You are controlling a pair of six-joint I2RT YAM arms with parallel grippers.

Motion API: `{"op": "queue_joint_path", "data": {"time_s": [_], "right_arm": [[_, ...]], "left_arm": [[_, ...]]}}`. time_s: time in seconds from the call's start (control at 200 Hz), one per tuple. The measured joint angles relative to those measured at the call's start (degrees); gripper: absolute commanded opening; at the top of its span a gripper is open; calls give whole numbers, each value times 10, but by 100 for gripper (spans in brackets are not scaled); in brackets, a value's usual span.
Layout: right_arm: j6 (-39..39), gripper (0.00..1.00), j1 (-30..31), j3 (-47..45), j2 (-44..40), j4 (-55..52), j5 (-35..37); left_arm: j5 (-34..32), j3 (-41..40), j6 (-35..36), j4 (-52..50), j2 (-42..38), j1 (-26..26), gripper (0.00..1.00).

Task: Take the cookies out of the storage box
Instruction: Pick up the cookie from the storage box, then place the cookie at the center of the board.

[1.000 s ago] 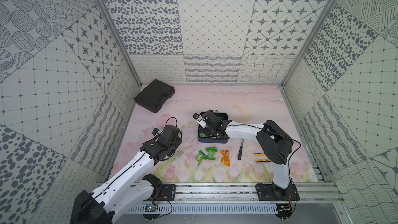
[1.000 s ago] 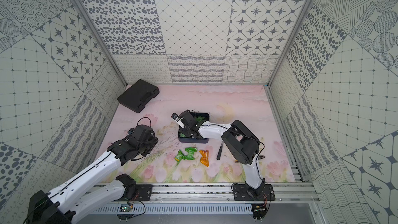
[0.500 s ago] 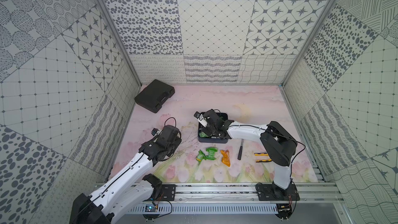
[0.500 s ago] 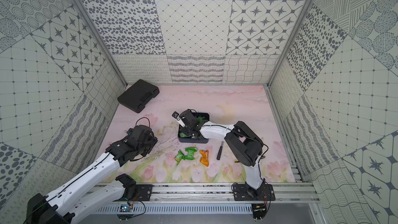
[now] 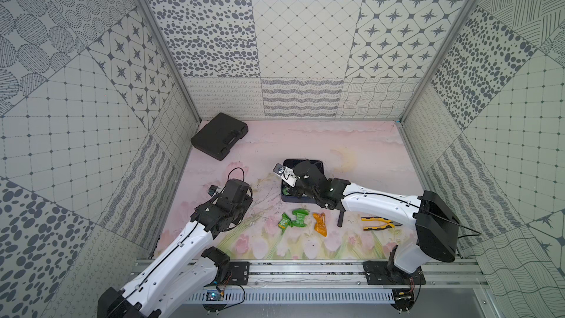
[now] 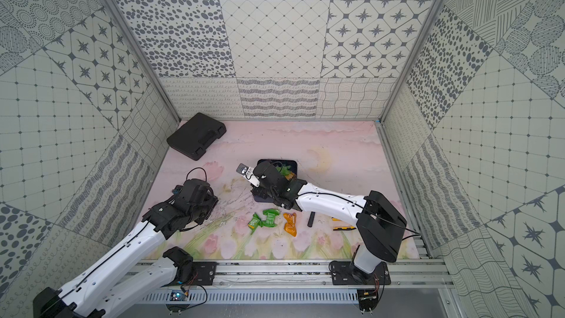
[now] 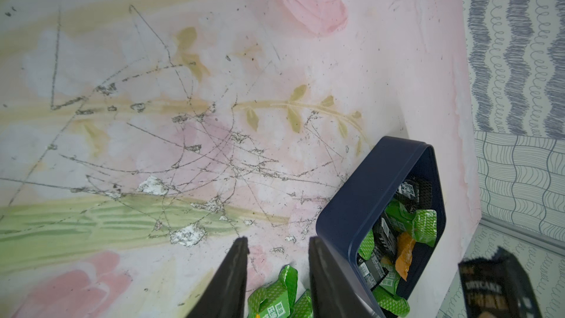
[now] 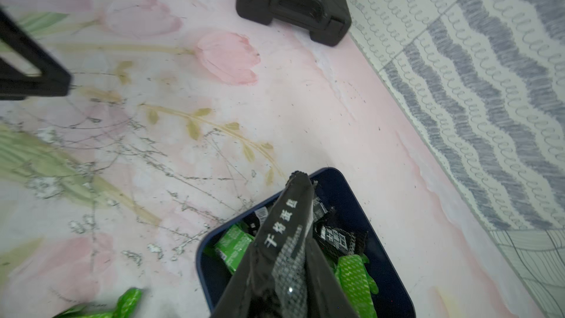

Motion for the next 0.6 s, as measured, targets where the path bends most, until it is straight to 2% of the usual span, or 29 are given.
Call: {"op": "queue_joint_path", "data": {"time_s": [0.22,0.6], "right_arm": [[-21,27,105,-39,3,-3,-7],[-44,27,145,-31,137,17,76]], "left_arm": [[-31,1,-29,-52,-54,2,36],[-54,-34,-75,-115,-139,2,36]]}}
